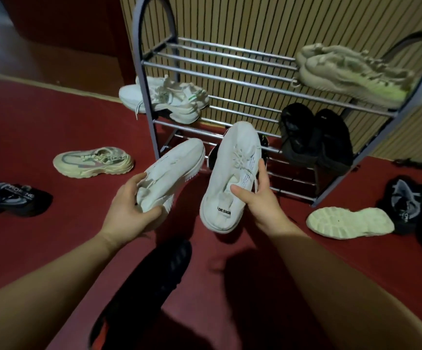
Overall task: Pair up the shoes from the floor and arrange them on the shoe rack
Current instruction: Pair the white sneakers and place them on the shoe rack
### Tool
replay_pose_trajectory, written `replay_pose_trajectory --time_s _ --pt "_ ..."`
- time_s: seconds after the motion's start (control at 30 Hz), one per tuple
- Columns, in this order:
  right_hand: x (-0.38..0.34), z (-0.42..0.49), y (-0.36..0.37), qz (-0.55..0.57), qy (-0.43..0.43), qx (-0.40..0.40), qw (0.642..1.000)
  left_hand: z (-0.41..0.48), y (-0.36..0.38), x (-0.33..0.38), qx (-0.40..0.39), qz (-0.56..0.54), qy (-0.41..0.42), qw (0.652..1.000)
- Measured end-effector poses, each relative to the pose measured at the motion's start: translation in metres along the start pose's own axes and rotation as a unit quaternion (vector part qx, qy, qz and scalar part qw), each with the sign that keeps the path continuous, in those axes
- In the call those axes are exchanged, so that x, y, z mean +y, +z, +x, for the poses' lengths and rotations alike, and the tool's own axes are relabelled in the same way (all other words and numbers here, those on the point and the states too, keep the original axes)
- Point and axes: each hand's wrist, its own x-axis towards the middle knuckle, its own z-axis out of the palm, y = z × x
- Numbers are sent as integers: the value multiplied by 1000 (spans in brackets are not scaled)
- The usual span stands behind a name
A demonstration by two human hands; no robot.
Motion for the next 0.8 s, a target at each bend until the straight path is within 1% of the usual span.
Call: replay_pose_trajectory --time_s 0.1,0.2,0.3,0.43,0.57,0.73,0.8 --pt "-17 12 -24 18 -14 20 1000 4 11 36 18 3 17 1000" --pt "-28 19 -45 -4 -8 21 1000 13 29 72 23 18 37 999" --pt "-30 21 -60 -23 -7 0 1000 21 49 100 37 19 32 999" --pt "-35 25 -73 -4 12 -27 1000 25 69 128 50 39 22 998" --pt "-39 25 -82 3 15 -33 999 32 74 142 53 58 27 997" --pt "-39 42 -75 -19 -6 -30 999 59 76 130 92 104 47 989" --pt "-36 50 -67 -25 -4 -22 999 71 77 124 97 101 64 988"
